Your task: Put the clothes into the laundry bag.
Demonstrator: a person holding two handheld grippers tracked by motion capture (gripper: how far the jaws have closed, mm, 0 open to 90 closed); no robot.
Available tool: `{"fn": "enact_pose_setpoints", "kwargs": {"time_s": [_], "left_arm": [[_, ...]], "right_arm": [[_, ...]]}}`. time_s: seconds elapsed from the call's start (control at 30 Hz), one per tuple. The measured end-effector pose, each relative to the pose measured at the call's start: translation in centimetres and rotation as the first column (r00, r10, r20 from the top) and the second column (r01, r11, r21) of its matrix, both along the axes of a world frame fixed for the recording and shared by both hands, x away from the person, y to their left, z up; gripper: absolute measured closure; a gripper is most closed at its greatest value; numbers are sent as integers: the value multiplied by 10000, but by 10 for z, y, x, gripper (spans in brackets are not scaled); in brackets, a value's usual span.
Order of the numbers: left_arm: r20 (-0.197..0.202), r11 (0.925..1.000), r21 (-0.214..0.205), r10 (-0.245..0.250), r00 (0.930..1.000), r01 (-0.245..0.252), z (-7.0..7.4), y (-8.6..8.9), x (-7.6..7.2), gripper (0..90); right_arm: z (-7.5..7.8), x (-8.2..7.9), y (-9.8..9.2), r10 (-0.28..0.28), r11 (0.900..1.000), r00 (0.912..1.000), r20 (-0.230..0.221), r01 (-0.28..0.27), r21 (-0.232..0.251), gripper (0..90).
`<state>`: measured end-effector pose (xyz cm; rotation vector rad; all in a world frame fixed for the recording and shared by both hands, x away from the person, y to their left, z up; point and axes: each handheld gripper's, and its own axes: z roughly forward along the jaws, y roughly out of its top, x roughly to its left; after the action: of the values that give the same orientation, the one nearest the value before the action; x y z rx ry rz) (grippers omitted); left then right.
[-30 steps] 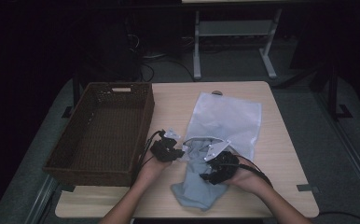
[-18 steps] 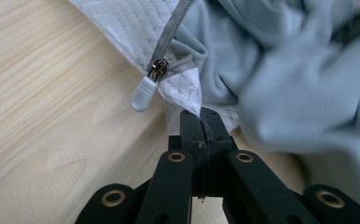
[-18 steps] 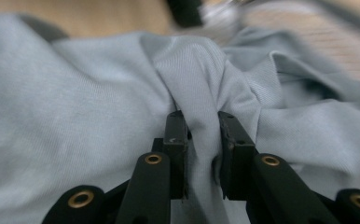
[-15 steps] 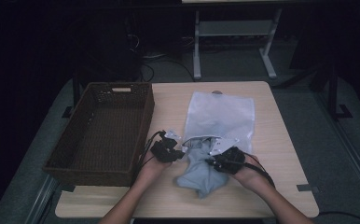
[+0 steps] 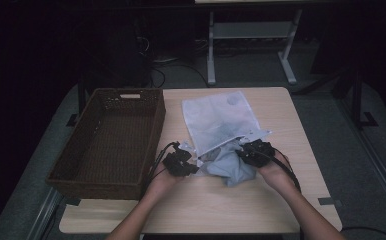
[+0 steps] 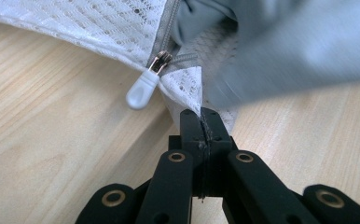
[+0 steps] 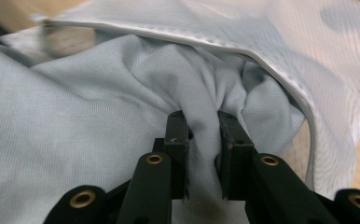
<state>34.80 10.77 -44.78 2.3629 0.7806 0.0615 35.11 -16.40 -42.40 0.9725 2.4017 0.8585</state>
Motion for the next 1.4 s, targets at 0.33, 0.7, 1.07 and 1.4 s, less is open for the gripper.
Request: {"fn": "enact_pose_setpoints", "kwargs": {"time_s": [0.33,0.7,1.07,1.4], "left_arm": [[46,9999,-115,-41,10000,41,0,-2,-1,895],[86,10000,-64,-33,10000,33,1,-2,-1,895],[254,9999,64,94,9996,-96,2,-3,-2,895],[591,9986,396,323,9977,-347,-1,-6,-6,895]], "right_arm": [[10,-2,-10,556,9892,9966,-604,-468,1386,516],[28,-34,18,2322,9637,9714,-501,-2227,1475,387],[-3,-46,45,3404,9399,9313,-1297,-3330,759,349],[-21,-48,60,3615,9318,9208,-1463,-3622,228,352]]}}
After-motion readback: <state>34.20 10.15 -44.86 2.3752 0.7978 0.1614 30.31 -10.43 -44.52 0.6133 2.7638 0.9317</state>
